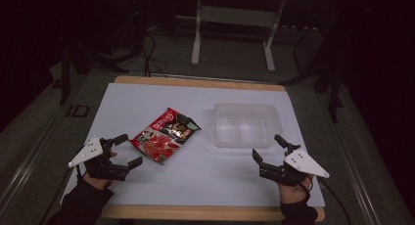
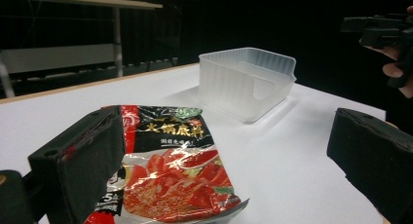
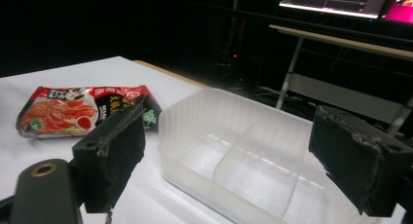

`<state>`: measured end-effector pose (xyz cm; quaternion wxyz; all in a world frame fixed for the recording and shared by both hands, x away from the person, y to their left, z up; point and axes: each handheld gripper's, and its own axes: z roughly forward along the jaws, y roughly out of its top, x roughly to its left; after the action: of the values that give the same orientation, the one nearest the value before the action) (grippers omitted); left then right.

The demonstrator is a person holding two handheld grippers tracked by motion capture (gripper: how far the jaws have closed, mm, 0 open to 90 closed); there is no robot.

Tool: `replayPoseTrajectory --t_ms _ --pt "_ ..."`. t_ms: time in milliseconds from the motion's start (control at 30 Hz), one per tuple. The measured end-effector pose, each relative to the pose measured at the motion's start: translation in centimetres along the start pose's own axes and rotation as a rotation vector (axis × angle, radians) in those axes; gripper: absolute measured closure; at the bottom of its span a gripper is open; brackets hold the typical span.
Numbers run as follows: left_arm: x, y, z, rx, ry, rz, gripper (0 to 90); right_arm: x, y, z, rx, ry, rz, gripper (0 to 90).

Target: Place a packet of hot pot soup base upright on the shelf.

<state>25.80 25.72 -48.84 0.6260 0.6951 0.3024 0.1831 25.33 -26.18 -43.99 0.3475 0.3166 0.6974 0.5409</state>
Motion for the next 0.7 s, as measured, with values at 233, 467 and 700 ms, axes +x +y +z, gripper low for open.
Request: replayPoseTrajectory --t_ms 233,467,700 --pt "-0.2 0.6 -0.2 0.045 -0.009 -0.005 0.9 0.2 0.0 0.3 0.018 0.015 -0.034 11.0" --pt "-1.0 1.9 -0.2 0.075 -0.059 0.023 1.0 0.5 0.0 0.7 0.048 0.030 -0.047 10.8" --pt "-0.7 3.6 0.3 0.065 -0.076 0.041 1.1 0.6 0.3 0.6 0.027 0.074 -0.017 9.8"
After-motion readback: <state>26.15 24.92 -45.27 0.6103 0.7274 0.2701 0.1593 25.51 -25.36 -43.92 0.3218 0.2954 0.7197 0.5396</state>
